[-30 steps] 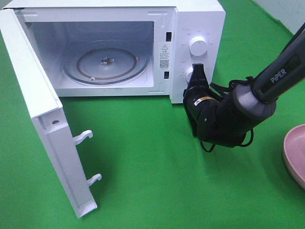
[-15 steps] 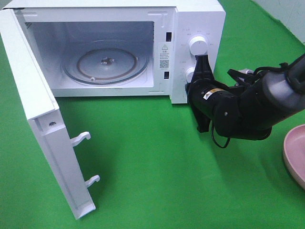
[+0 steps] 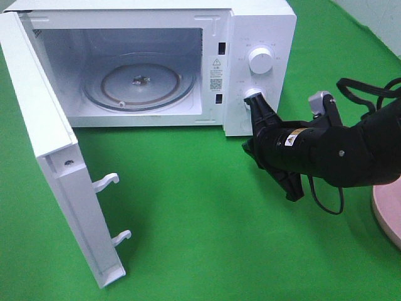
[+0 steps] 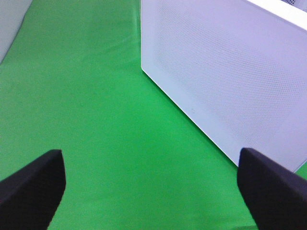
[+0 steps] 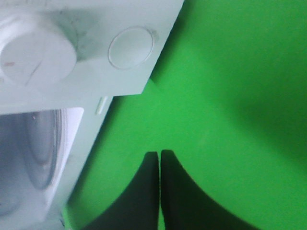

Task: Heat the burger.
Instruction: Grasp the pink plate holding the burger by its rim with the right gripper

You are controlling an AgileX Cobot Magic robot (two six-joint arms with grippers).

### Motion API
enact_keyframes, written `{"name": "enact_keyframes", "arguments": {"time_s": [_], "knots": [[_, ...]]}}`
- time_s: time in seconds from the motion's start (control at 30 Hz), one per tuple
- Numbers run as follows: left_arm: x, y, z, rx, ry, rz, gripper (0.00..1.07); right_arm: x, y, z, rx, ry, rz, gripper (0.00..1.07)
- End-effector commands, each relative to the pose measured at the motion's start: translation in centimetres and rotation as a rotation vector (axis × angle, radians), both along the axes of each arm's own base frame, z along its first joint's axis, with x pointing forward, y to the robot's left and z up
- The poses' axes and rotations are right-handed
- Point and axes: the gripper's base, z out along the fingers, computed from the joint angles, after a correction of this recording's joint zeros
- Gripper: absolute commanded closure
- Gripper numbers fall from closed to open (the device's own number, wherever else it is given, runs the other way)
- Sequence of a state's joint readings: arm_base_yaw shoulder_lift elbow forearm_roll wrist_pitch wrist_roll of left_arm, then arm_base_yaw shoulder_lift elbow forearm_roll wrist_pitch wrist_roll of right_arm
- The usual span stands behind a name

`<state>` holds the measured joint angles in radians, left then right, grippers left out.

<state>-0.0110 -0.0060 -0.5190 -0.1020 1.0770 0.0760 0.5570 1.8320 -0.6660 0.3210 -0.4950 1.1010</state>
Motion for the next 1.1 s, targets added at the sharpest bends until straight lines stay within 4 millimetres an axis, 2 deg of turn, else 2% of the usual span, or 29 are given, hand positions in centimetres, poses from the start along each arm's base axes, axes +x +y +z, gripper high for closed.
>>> {"name": "enact_keyframes", "arguments": {"time_s": [0.03, 0.1, 0.13, 0.23, 0.37, 0.5, 0.6, 0.63, 0.73, 0.87, 1.1], "knots": [[-0.2, 0.0, 0.0, -0.008, -0.02, -0.001, 0.17, -0.5, -0.1, 0.7, -0.113, -0.006, 0.136, 1.07], [-0.2, 0.0, 0.0, -0.008, -0.02, -0.001, 0.17, -0.8, -0.1, 1.0, -0.153, 0.001, 0.183, 1.07], [-0.2, 0.0, 0.0, -0.008, -0.02, -0.001, 0.17, -1.1, -0.1, 1.2, -0.22, 0.008, 0.261, 1.07], [-0.2, 0.0, 0.0, -0.008, -0.02, -0.001, 0.17, -1.5, -0.2, 1.4, -0.265, 0.024, 0.316, 1.07], [-0.2, 0.0, 0.0, -0.008, -0.02, -0.001, 0.17, -2.6, -0.5, 2.5, -0.398, 0.039, 0.498, 1.05], [-0.2, 0.0, 0.0, -0.008, -0.02, -0.001, 0.17, -3.5, -0.8, 3.0, -0.482, 0.065, 0.635, 1.04], [-0.2, 0.0, 0.0, -0.008, -0.02, -0.001, 0.17, -3.8, -0.8, 3.2, -0.503, 0.077, 0.674, 1.04], [-0.2, 0.0, 0.0, -0.008, -0.02, -0.001, 0.17, -4.2, -0.9, 3.6, -0.546, 0.089, 0.758, 1.03], [-0.2, 0.0, 0.0, -0.008, -0.02, -0.001, 0.17, -4.5, -1.0, 4.0, -0.586, 0.101, 0.832, 1.03], [-0.2, 0.0, 0.0, -0.008, -0.02, -0.001, 0.17, -5.0, -1.6, 4.7, -0.705, 0.228, 1.016, 1.01], [-0.2, 0.0, 0.0, -0.008, -0.02, -0.001, 0.17, -5.1, -2.7, 5.5, -0.856, 0.364, 1.136, 0.97]]}}
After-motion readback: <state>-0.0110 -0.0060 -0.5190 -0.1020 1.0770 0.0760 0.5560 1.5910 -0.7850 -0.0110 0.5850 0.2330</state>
